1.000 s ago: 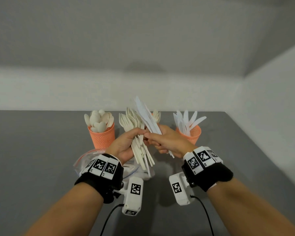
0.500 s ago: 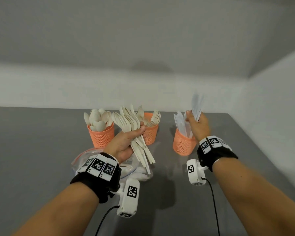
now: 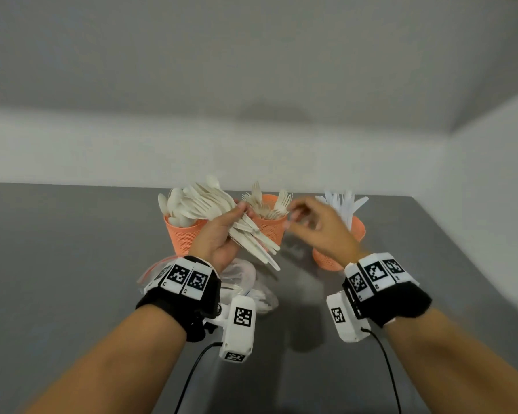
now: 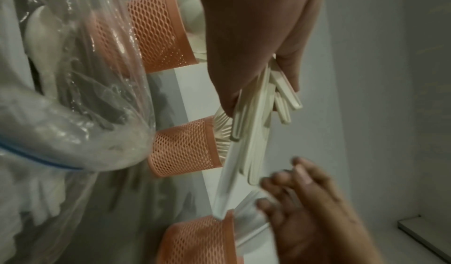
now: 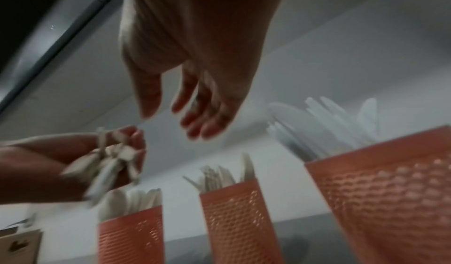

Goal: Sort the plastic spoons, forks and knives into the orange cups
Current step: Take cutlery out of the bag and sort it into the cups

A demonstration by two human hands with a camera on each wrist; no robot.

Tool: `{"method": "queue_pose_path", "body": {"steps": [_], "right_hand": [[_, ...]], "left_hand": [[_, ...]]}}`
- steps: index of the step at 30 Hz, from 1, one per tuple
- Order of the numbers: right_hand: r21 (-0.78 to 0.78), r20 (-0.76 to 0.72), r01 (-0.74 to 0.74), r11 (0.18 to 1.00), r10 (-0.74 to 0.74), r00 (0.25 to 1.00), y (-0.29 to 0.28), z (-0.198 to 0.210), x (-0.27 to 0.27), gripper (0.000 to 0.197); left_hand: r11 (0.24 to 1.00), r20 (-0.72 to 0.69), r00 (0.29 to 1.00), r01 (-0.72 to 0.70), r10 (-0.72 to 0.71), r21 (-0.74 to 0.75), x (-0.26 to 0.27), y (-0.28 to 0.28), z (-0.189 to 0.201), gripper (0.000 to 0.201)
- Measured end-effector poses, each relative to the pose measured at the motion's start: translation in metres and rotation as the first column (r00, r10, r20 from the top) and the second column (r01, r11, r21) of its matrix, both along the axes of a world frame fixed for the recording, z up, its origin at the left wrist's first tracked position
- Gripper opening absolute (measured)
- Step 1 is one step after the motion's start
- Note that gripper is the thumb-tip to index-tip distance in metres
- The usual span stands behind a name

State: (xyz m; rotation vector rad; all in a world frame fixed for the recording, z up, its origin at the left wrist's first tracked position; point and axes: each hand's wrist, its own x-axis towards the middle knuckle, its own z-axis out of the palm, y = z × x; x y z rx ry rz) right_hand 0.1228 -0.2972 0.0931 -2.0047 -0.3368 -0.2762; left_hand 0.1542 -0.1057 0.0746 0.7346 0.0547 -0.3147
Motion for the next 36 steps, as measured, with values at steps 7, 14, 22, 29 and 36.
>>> {"method": "queue_pose_path", "body": {"steps": [7, 14, 22, 29, 36], "right_hand": [[0.289, -0.446, -0.200, 0.936, 0.316, 0.838, 0.031, -0.022, -0.010, 0.060], [0.166, -0.532, -0.301, 0.939, 0.342, 0.774, 0.010, -0.033, -0.010, 0.052], [0.038, -0.548, -0.328, 0.944, 0.294, 0.783, 0.021, -0.028, -0.010, 0.044], [-0.036, -0.542, -0.052, 0.998, 0.024, 0.840, -0.029, -0.039, -0.022, 0.019], [0.274, 0.073, 0.314, 0.909, -0.345, 0.936, -0.044, 0.016, -0.005, 0.023]], "left_hand": [[0.998, 0.054, 0.997, -0.060, 0.059, 0.019, -0.007, 0.007, 0.009, 0.023], [0.982, -0.022, 0.984, -0.179, 0.178, -0.066, 0.007, 0.025, 0.010, 0.018], [0.986, 0.036, 0.987, -0.159, 0.158, 0.050, 0.006, 0.017, 0.012, 0.021], [0.985, 0.056, 0.989, -0.144, 0.139, 0.095, 0.007, 0.018, 0.004, 0.022], [0.976, 0.116, 0.993, 0.012, -0.038, 0.216, -0.008, -0.007, -0.006, 0.014]]}}
